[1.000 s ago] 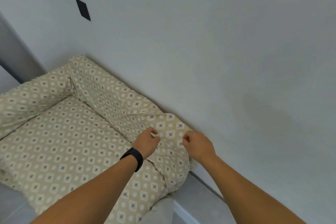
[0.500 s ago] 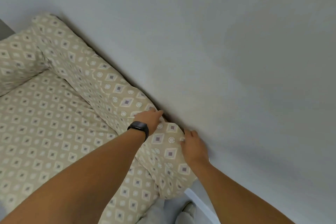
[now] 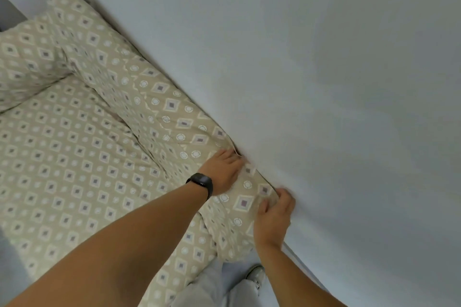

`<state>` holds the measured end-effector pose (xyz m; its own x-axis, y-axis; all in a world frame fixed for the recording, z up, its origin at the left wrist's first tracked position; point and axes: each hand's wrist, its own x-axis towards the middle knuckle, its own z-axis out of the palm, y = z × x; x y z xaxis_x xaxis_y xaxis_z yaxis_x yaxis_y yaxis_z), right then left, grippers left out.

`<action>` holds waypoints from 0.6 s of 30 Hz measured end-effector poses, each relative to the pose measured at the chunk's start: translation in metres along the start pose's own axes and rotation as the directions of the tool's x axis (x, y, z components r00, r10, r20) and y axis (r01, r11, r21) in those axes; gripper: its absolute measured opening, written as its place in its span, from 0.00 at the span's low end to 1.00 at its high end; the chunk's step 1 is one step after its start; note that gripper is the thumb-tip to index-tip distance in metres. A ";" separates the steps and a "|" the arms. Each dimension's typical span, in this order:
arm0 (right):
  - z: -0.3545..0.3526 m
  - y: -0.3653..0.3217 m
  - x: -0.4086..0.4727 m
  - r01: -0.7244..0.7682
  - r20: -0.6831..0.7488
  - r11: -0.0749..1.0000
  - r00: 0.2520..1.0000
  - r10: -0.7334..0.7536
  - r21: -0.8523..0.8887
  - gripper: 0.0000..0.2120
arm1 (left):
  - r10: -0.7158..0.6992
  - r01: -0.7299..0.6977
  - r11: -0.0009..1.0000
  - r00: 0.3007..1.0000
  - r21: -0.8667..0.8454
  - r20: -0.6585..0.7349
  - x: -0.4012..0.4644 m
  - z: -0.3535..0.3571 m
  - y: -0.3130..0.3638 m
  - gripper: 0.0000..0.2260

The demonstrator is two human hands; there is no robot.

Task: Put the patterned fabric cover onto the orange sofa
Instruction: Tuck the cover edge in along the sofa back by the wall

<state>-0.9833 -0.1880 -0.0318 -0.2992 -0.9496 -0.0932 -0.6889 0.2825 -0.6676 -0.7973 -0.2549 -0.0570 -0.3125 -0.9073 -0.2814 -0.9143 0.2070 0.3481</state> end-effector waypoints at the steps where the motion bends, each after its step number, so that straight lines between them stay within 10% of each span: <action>1: 0.000 0.004 -0.005 0.114 0.034 0.992 0.993 -0.112 -0.053 0.11 | -0.012 0.012 0.997 1.000 0.072 0.004 0.005 0.003 0.001 0.19; 4: -0.001 0.023 -0.017 0.377 0.261 0.888 0.914 -0.310 -0.262 0.16 | -0.056 0.038 0.977 0.995 0.208 0.082 0.021 -0.008 0.011 0.24; 12: -0.002 0.038 0.029 0.266 0.528 0.850 0.849 0.017 -0.455 0.31 | -0.161 0.084 0.965 0.938 0.248 0.307 0.056 -0.012 0.014 0.28; 18: 0.009 -0.016 0.032 0.506 0.538 0.720 0.814 -0.217 -0.475 0.29 | 0.041 -0.041 0.999 0.998 0.004 -0.042 0.030 -0.049 -0.029 0.17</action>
<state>-0.9762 -0.2242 -0.0305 0.2616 -0.9076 -0.3283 -0.9609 -0.2128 -0.1773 -0.7672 -0.3065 -0.0317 -0.3388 -0.9125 -0.2295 -0.9018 0.2454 0.3556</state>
